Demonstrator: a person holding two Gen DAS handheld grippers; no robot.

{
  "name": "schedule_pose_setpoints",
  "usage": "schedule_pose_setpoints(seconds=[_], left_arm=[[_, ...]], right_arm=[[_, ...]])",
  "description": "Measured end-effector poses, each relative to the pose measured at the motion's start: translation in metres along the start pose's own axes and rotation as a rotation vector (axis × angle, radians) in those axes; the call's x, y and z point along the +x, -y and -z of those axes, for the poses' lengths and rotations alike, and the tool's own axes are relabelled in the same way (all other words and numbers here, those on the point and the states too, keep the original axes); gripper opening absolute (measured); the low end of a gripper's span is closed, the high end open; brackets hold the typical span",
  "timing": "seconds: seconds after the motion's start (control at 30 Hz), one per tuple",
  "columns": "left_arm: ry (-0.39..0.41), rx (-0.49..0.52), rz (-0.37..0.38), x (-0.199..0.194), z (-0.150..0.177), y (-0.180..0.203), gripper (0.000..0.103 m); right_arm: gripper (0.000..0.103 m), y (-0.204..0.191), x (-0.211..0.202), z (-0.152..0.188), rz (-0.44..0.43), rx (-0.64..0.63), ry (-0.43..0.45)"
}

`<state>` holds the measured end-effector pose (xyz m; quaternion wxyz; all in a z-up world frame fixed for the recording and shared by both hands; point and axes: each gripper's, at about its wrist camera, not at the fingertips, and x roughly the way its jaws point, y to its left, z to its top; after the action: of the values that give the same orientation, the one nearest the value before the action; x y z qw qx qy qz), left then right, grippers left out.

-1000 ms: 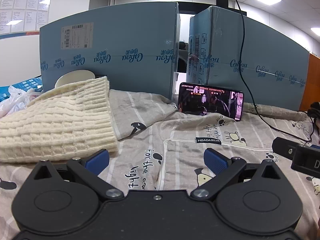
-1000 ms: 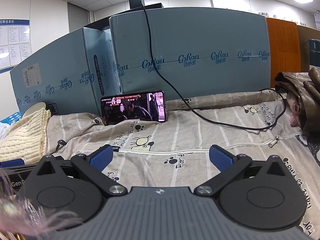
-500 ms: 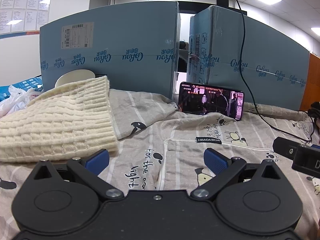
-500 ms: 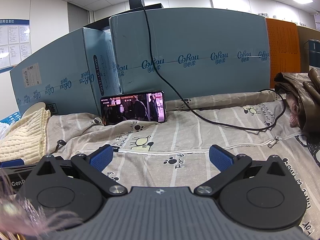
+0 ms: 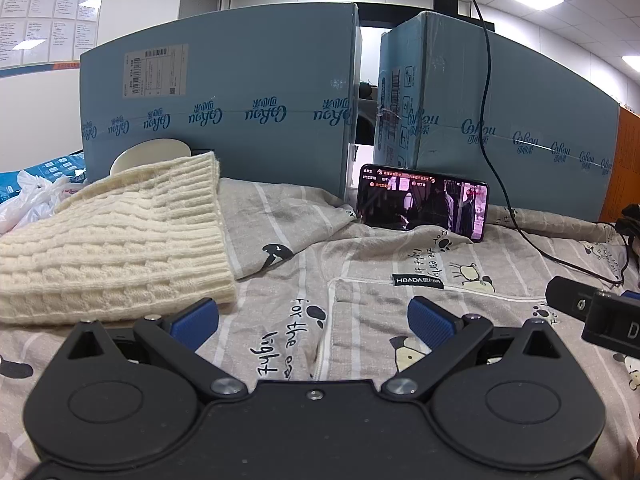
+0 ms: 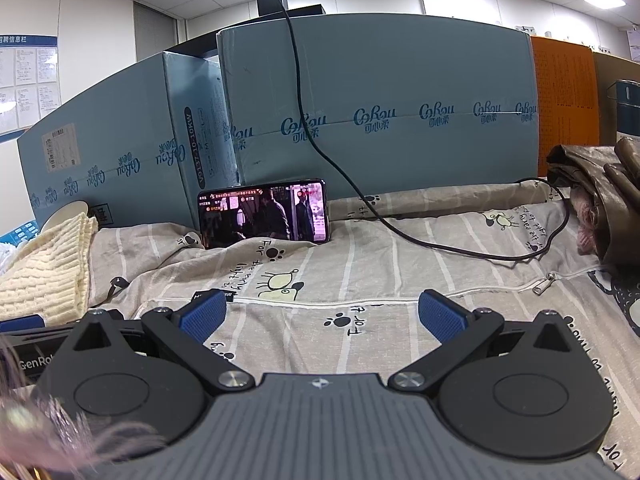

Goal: Fold clothes

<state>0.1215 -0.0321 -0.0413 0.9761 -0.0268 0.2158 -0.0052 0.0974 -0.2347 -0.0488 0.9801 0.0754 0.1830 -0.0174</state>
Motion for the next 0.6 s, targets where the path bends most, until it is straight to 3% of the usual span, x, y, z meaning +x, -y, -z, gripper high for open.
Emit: schedule_pose_setpoints(seconds=[0.6], left_arm=[[-0.003,-0.002,0.000,0.0017,-0.0003,-0.0006,0.103]], right_arm=[[0.103,0.0005,0.0009,0.0005,0.006,-0.001,-0.001]])
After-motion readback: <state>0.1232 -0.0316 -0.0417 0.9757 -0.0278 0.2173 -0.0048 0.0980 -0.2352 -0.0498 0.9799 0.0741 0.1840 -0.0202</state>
